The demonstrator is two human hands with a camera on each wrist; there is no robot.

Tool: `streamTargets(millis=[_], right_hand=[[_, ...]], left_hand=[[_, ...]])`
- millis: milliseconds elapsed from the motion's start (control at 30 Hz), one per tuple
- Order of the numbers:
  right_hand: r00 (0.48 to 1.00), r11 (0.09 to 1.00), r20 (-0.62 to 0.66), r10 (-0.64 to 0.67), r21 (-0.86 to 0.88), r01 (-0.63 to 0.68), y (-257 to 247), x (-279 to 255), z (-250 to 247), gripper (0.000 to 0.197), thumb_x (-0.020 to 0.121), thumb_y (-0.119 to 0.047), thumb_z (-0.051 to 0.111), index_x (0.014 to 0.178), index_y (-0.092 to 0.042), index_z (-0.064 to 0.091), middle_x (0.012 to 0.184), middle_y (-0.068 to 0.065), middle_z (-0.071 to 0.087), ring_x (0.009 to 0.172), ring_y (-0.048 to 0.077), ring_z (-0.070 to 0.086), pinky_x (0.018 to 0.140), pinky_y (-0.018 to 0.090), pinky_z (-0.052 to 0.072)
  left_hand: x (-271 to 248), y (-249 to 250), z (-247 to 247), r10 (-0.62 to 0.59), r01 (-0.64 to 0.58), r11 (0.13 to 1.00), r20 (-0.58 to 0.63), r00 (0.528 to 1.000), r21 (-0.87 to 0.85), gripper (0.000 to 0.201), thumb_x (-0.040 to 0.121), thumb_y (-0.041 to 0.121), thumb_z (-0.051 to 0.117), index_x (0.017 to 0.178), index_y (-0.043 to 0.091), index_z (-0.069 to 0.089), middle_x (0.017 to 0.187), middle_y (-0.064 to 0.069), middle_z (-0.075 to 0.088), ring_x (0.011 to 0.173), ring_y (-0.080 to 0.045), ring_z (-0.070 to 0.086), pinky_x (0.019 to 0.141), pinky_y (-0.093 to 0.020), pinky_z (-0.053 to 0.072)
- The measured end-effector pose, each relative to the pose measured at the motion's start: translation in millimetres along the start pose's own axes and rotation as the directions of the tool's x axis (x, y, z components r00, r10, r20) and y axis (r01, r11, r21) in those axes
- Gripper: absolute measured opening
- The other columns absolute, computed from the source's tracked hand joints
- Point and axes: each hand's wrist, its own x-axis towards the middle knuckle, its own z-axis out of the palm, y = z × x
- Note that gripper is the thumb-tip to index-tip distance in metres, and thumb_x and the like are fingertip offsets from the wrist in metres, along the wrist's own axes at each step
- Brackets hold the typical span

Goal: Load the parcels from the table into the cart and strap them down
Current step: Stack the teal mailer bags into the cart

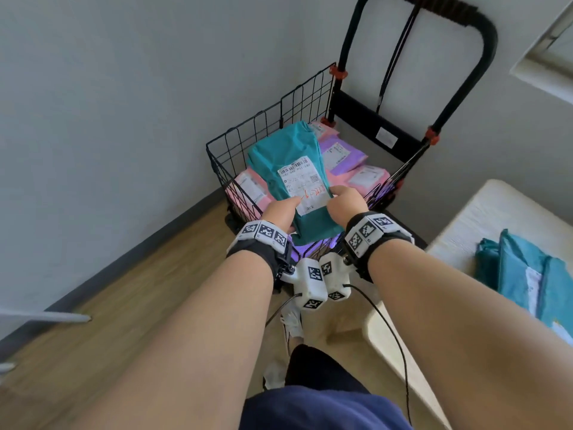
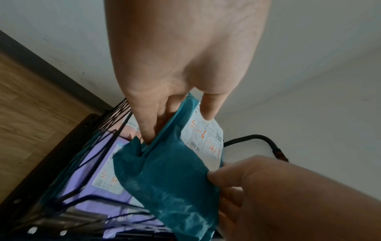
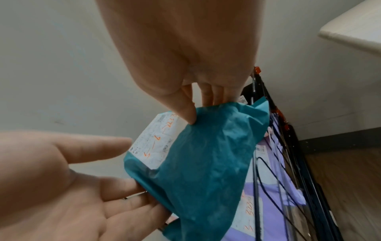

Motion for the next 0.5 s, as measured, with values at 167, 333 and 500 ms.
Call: streamTargets(millis=[167,333,500], right_hand=[[0.987,0.993,0.162,-0.01,-0.118,0.029,-19,66,0,0.049,0.093,-0.002,0.036,0.137,-0.019,0.051,0.131,0.011,0.056,0.103,0.027,0.055,0.089,0.03,0.046],[0.961,0.932,0.275,0.003,-0.35,0.097,-29,124,6,0.052,0.096,-0.005,0.033,0.143,-0.026,0.042,0.142,0.002,0.048,0.113,0.024,0.054,0.075,0.021,0.042],[0.912,0.922,0.408,0.046,-0.368,0.118,-34,167,35,0.056,0.094,0.0,0.036,0.144,-0.023,0.042,0.14,0.009,0.05,0.119,0.03,0.054,0.084,0.029,0.044]], left_hand=[[64,22,-3,-0.102,0.105,0.994,-0.078,0.992,0.029,0.076,0.057,0.056,0.061,0.116,0.009,0.059,0.116,-0.014,0.064,0.103,-0.034,0.065,0.09,-0.046,0.054],[102,43,-6,-0.159,0.161,0.987,-0.101,0.982,0.018,0.067,0.07,0.055,0.056,0.118,0.009,0.058,0.117,-0.015,0.063,0.104,-0.034,0.063,0.09,-0.048,0.054],[140,39,-16,-0.211,0.23,0.966,-0.157,0.965,0.118,0.059,0.083,0.058,0.045,0.113,0.01,0.059,0.118,-0.016,0.063,0.108,-0.033,0.061,0.098,-0.045,0.05]])
